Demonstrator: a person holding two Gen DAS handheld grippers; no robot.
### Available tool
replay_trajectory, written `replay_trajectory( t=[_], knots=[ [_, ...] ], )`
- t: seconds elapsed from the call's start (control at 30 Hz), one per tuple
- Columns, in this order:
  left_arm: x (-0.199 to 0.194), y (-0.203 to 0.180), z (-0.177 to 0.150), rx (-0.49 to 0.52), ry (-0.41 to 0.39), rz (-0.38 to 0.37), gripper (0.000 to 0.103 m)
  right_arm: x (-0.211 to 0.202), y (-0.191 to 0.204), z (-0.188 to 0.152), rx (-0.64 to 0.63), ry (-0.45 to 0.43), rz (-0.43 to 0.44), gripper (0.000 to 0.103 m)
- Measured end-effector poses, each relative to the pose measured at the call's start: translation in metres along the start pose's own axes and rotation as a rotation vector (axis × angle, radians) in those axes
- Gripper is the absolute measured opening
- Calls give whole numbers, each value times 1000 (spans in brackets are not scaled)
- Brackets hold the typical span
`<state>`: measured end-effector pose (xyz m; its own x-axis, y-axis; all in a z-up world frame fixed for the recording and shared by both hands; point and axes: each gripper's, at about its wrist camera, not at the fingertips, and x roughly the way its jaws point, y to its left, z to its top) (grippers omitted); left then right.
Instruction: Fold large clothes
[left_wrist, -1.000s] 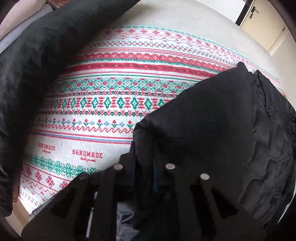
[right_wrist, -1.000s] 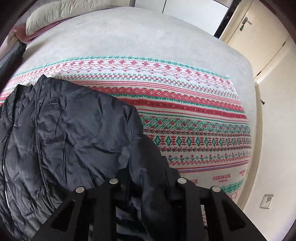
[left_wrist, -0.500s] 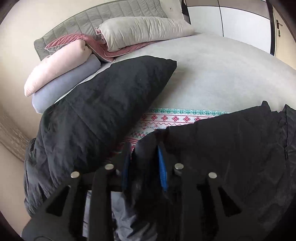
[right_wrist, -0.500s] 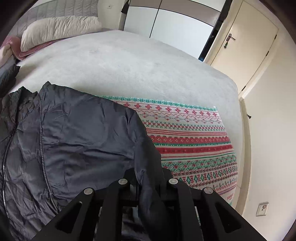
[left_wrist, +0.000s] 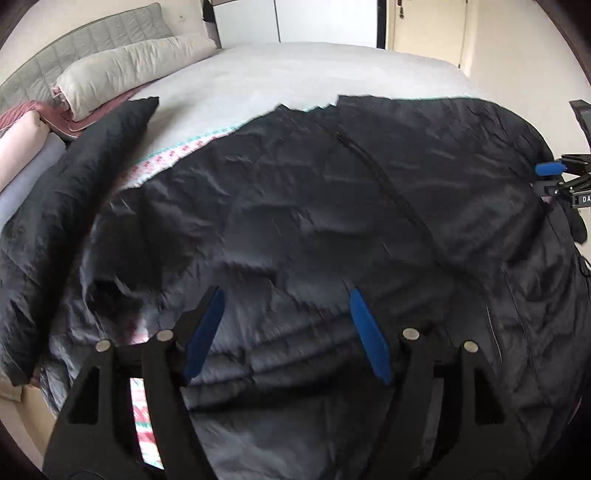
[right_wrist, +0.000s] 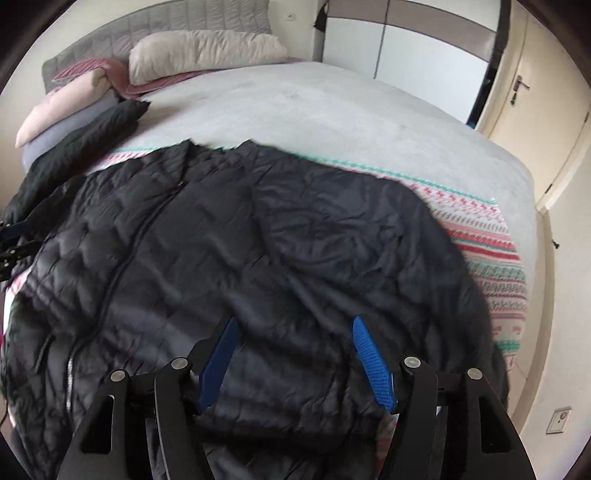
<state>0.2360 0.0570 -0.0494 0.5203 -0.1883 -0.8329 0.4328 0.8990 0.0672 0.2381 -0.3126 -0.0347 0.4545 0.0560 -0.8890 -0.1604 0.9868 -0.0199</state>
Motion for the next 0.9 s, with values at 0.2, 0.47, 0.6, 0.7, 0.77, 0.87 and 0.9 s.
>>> replay_trajectory(
  t=[0.2, 0.47, 0.6, 0.7, 0.77, 0.87, 0.9],
  knots=[
    [-4, -13, -89, -71, 0, -2, 72, 11, 41, -90, -36, 88, 31, 68],
    [-50, 0, -127, -153, 14, -36, 83, -38, 21, -149, 88, 37, 61, 75],
    [-42, -10, -161, -81, 158, -42, 87, -38, 27, -180, 53, 87, 58, 77],
    [-59, -14, -171, -55, 163, 5, 87, -53, 24, -193, 81, 91, 84, 77],
    [-75, -13, -171, -61, 166, 22, 87, -66, 22, -198, 83, 107, 78, 77],
    [-100, -13, -167, -72, 119, 50, 87, -88, 10, -203, 81, 73, 5, 77],
    [-109, -12, -165, -83, 100, 54, 87, -95, 3, -209, 96, 51, -23, 77]
  ],
)
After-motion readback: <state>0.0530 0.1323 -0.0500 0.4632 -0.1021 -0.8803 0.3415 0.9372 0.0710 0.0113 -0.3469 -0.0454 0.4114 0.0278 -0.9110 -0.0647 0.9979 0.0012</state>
